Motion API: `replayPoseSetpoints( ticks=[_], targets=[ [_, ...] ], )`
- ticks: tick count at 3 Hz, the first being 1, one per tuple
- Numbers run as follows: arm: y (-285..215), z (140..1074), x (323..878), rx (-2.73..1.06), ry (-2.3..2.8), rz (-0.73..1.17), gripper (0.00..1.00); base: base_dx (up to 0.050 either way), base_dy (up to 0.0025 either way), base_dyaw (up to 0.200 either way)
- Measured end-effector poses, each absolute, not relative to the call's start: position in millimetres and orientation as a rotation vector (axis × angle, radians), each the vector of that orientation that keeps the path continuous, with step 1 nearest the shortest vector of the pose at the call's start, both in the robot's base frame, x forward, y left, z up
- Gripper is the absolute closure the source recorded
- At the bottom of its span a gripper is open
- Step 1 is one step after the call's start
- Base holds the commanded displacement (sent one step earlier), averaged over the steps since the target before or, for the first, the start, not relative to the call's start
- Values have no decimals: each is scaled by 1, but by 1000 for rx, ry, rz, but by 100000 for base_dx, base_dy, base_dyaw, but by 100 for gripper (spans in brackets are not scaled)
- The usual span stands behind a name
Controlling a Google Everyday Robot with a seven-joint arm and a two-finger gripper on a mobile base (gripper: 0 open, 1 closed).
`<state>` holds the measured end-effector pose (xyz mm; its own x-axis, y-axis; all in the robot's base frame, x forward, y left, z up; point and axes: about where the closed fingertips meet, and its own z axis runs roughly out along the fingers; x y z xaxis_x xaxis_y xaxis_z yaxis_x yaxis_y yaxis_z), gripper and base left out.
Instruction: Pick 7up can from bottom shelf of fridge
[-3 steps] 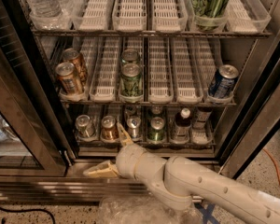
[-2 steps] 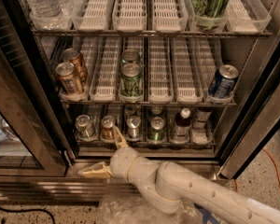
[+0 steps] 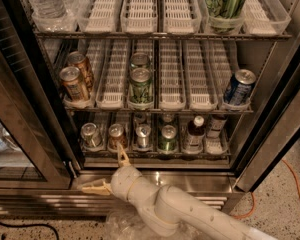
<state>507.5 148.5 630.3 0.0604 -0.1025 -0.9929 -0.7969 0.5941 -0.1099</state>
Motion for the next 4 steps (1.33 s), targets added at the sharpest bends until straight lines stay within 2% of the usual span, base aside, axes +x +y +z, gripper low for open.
replayPoseSetpoints(
  ticks=[3, 4],
  targets=[
    [171, 592, 534, -724, 1473, 582, 0, 0, 0, 0],
    [161, 584, 534, -702, 1437, 572, 0, 0, 0, 0]
  ],
)
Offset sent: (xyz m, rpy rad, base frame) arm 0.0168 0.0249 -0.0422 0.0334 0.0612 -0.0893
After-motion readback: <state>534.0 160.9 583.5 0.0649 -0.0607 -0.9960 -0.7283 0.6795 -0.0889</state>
